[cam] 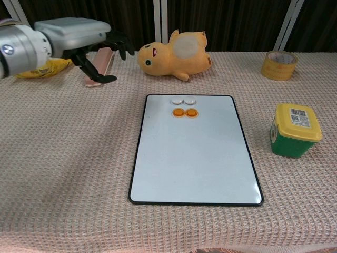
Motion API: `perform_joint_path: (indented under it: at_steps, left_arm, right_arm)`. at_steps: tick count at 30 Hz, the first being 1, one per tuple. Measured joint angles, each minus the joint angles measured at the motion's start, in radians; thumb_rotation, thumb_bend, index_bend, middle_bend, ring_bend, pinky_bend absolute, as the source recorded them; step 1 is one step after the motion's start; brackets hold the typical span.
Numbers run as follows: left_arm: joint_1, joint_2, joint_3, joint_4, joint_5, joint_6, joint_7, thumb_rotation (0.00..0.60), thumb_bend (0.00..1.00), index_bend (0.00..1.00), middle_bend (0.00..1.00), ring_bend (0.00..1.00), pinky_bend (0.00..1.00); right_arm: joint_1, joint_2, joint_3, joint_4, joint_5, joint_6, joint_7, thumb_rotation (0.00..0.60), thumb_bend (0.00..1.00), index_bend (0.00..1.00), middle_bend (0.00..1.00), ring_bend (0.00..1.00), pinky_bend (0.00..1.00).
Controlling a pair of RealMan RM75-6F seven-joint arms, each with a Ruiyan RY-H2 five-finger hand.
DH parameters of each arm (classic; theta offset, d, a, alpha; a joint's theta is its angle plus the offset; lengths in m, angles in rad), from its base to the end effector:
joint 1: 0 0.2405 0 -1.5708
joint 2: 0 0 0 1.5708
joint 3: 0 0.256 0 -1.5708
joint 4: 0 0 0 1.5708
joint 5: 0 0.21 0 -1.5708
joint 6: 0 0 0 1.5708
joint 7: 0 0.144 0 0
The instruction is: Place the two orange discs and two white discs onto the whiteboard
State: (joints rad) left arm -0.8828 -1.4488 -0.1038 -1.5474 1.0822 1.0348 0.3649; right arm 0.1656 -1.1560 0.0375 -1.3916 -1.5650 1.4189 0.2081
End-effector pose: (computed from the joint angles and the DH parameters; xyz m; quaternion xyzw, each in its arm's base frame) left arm -0.1164 0.3588 0.0123 -0.7677 -0.3061 -0.3800 0.4154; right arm -0.3327 -0.2085 0.1571 0.6304 -0.3830 0.4015 0.5429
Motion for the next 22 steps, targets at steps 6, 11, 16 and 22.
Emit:
perform_joint_path:
  at_steps: [6, 11, 16, 22]
  left_arm:
    - [0.287, 0.086, 0.116, -0.031, 0.187, 0.403, -0.091, 0.406, 0.28, 0.22, 0.21, 0.08, 0.14]
    - [0.558, 0.120, 0.234, 0.040, 0.309, 0.654, -0.157, 0.345, 0.25, 0.15, 0.13, 0.02, 0.11]
    - [0.680, 0.192, 0.329, 0.052, 0.410, 0.700, -0.164, 0.291, 0.23, 0.11, 0.08, 0.00, 0.10]
    - [0.690, 0.209, 0.320, 0.040, 0.474, 0.683, -0.216, 0.178, 0.17, 0.09, 0.07, 0.00, 0.10]
  right_arm:
    - [-0.008, -0.022, -0.013, 0.031, 0.000, -0.003, 0.001, 0.600, 0.35, 0.00, 0.00, 0.00, 0.00]
    - [-0.016, -0.031, -0.020, 0.044, -0.002, 0.003, -0.010, 0.600, 0.34, 0.00, 0.00, 0.00, 0.00]
    - [-0.029, -0.034, -0.026, 0.042, -0.002, 0.013, -0.028, 0.600, 0.33, 0.00, 0.00, 0.00, 0.00]
    - [-0.040, -0.024, -0.027, 0.037, -0.001, 0.029, -0.024, 0.600, 0.33, 0.00, 0.00, 0.00, 0.00]
